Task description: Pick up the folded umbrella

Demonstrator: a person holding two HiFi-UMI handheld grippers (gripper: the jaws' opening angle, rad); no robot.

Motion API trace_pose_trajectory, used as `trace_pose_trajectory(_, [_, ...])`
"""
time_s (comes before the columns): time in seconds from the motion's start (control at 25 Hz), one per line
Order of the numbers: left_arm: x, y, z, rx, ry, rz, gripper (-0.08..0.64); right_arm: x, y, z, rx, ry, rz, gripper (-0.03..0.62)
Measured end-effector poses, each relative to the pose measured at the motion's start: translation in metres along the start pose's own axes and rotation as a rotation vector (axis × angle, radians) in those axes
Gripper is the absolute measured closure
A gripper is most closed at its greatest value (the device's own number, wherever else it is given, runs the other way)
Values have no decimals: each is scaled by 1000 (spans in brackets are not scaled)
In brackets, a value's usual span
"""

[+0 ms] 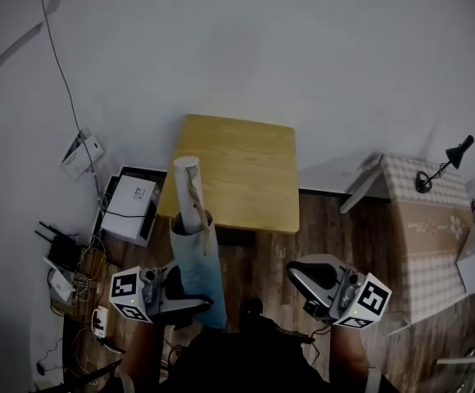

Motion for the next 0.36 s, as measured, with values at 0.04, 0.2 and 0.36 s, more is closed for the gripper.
trace_pose_trajectory(0.04, [-14, -5, 4, -19, 9, 9, 268, 7, -3, -13, -1, 6, -11, 574])
trace_pose_trajectory(0.2, [-49, -19, 11, -77, -10, 69, 268, 21, -19, -40, 29, 5, -21, 574])
trace_pose_trajectory(0.36, [-69, -28, 11, -102, -16, 104, 268, 37, -45, -55, 67, -45, -43, 574])
Point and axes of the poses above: the fingertips, and each gripper's own axes: x forward along the fingers, z to its right, y out of its top, the point moved 1 cm from there along -x, backward along the fingers, and after that the axes turned 12 degrees about -z, right-handed, at the moved point
